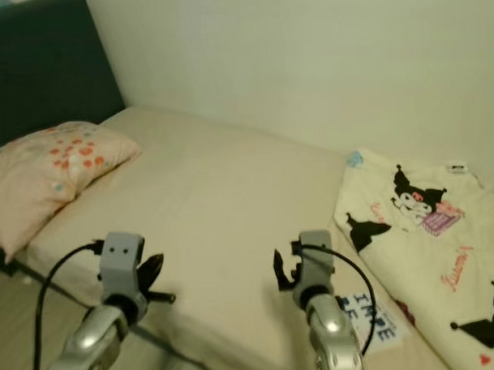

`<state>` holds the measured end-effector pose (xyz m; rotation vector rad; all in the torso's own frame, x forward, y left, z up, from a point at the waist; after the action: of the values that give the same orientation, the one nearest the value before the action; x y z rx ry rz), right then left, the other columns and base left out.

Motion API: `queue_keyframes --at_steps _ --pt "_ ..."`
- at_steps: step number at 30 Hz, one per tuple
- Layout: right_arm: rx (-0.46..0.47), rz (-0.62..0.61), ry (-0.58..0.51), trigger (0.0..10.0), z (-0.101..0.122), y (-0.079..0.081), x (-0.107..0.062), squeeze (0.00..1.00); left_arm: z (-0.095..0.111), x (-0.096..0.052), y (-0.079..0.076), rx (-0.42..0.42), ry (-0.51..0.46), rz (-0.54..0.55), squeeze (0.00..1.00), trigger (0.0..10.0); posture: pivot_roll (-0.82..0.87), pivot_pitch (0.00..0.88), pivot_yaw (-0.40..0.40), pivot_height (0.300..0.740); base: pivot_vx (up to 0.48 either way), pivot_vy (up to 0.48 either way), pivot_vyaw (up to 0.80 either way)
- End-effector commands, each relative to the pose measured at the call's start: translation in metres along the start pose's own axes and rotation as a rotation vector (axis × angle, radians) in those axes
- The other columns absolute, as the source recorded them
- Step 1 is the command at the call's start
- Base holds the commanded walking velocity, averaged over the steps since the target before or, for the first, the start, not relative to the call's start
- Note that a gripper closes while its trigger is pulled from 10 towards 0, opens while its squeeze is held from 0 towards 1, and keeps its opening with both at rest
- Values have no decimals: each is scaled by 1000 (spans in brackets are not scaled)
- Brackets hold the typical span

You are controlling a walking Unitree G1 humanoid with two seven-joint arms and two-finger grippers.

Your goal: Clean up the room

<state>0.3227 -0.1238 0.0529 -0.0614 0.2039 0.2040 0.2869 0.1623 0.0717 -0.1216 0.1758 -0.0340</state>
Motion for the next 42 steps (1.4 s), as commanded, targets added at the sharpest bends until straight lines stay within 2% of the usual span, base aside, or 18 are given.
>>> queue_keyframes --at_steps 1,8,15,42 --pt "6 -17 3 10000 0 -6 -2 0 -1 -1 1 13 2 0 0 10000 -35 58 -20 740 0 0 0" --pt "-3 -53 14 10000 -2 -12 -4 0 -1 -1 1 10 1 -2 0 10000 -37 61 -18 740 0 0 0" --pt "15 -95 9 10000 -2 -21 -5 0 0 0 -3 5 -5 -14 0 10000 -40 61 -12 716 0 0 0" --pt "31 -103 17 10000 -4 -22 -8 0 0 3 -4 -24 -2 -4 0 10000 -44 71 -3 621 0 0 0"
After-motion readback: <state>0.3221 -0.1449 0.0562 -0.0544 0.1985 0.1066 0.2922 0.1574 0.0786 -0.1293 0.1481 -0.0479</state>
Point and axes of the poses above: a point about 5 cm out from each wrist's last joint towards the gripper, its own x axis pointing out of the wrist towards the gripper, its own z axis along the axis of the wrist's last joint, y = z × x, the point moved 4 cm from there along x, pointing out of the wrist towards the gripper, and after that the axes turned 5 degrees about -x, right-handed, at the moved point
